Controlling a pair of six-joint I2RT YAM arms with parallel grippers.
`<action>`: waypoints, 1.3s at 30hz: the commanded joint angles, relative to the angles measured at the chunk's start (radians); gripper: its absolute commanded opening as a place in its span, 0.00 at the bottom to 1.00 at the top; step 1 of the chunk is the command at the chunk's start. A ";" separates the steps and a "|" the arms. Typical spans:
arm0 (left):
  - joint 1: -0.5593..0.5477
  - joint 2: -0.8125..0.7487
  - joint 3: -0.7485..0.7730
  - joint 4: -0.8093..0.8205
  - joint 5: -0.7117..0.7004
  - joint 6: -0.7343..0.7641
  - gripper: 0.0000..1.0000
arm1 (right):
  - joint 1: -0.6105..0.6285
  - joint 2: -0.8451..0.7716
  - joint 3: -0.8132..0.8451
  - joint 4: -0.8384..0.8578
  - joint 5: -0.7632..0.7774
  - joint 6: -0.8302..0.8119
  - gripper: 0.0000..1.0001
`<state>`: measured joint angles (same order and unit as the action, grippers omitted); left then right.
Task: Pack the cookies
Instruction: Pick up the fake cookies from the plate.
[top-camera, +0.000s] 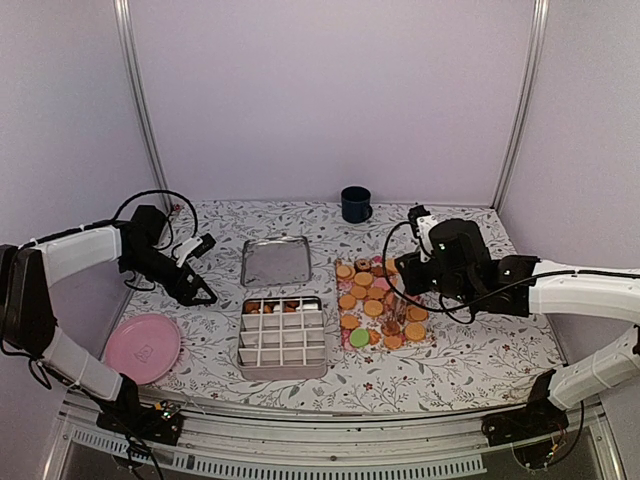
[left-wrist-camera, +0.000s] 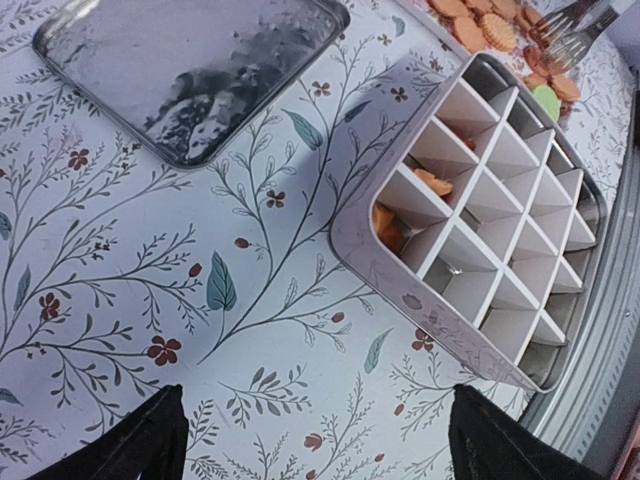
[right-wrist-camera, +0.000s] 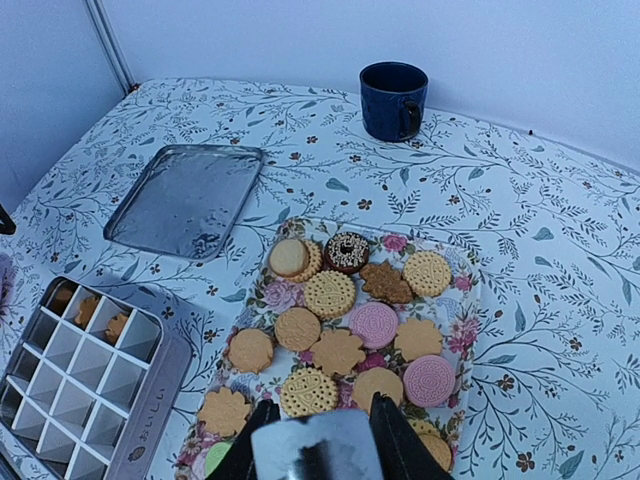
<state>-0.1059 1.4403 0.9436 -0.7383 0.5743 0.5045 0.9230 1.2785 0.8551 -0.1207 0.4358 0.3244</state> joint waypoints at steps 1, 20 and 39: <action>-0.009 -0.011 0.029 -0.006 0.007 0.003 0.91 | 0.008 -0.051 0.012 0.000 0.018 -0.001 0.31; -0.009 -0.018 0.027 -0.009 -0.005 0.008 0.91 | 0.035 0.020 -0.024 0.069 0.055 -0.001 0.34; -0.009 -0.013 0.037 -0.008 0.003 0.003 0.91 | 0.116 -0.040 -0.049 -0.047 0.179 0.043 0.12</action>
<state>-0.1066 1.4399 0.9516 -0.7395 0.5678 0.5049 1.0302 1.2797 0.8162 -0.1226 0.5892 0.3634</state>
